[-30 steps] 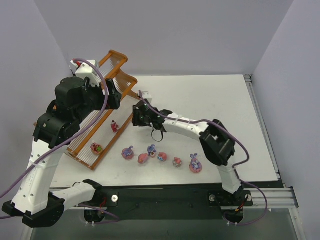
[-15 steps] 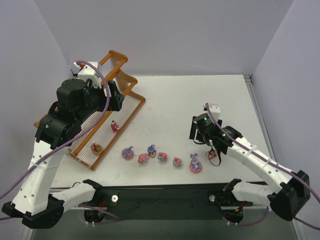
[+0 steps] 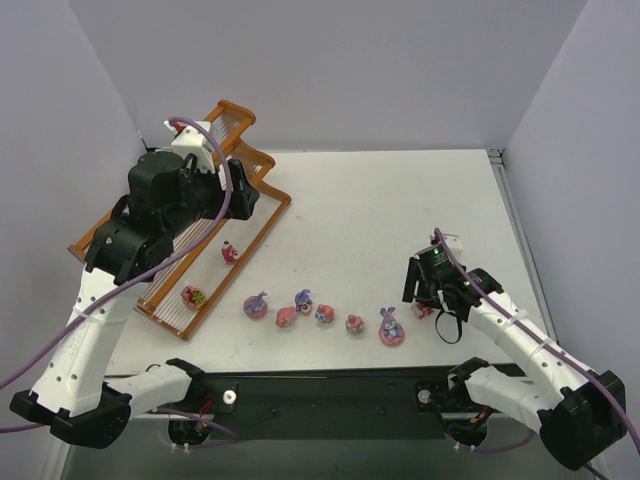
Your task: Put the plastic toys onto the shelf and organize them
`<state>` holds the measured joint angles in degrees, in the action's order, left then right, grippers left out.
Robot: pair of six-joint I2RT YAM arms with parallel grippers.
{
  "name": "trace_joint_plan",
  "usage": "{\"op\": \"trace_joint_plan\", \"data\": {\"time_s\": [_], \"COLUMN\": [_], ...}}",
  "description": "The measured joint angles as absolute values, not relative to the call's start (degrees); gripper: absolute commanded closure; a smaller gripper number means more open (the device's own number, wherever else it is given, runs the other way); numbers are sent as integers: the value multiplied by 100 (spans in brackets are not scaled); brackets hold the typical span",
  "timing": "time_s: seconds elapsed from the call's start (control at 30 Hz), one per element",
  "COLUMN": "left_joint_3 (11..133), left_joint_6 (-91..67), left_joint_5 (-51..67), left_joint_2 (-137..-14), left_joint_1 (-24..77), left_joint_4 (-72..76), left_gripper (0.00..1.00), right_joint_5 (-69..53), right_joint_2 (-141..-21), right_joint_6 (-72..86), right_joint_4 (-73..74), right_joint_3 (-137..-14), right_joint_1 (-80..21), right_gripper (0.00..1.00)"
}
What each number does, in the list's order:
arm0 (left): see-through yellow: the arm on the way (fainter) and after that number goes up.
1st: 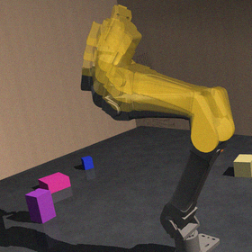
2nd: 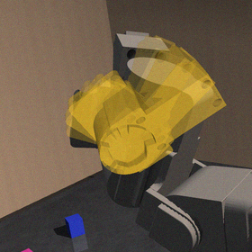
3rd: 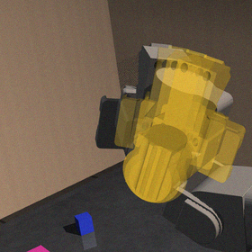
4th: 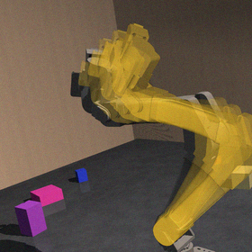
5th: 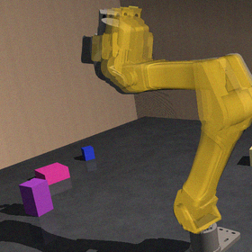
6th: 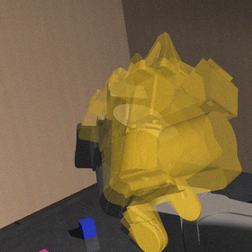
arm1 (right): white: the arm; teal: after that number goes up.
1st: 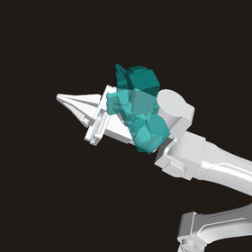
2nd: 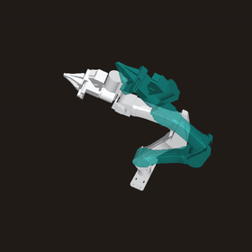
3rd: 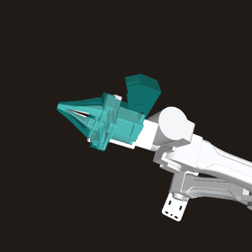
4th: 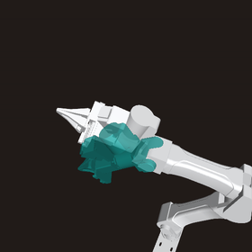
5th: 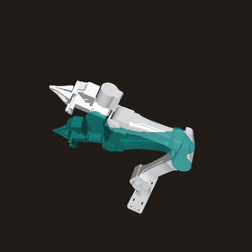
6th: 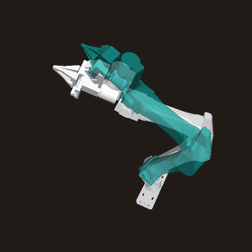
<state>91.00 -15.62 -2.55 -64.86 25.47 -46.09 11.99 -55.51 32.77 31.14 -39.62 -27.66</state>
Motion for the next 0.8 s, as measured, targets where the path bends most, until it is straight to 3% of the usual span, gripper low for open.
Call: {"op": "trace_joint_plan", "data": {"time_s": [0.37, 0.47, 0.6, 0.7, 0.8], "left_joint_3": [9030, 9030, 9030, 9028, 9000], "left_joint_6": [-1538, -1527, -1498, -1476, -1459], "left_joint_5": [-257, -263, -298, -336, -392], "left_joint_2": [-6525, -6532, -6532, -6532, -6514], "left_joint_1": [2547, 2547, 2547, 2547, 2547], "left_joint_4": [-4595, -4598, -4598, -4598, -4600], "left_gripper": [3, 3, 3, 3, 3], "right_joint_5": [972, 794, 591, 530, 478], "right_joint_2": [-6080, -6316, -6635, -6751, -6831], "right_joint_6": [3068, 3035, 3044, 3135, 3275], "right_joint_4": [2998, 2915, 2823, 2757, 2759], "right_joint_3": [-3907, -3907, -3909, -3988, -4053], "right_joint_1": [-2110, -2038, -2029, -2021, -2023], "right_gripper": [41, 52, 85, 100, 100]}}
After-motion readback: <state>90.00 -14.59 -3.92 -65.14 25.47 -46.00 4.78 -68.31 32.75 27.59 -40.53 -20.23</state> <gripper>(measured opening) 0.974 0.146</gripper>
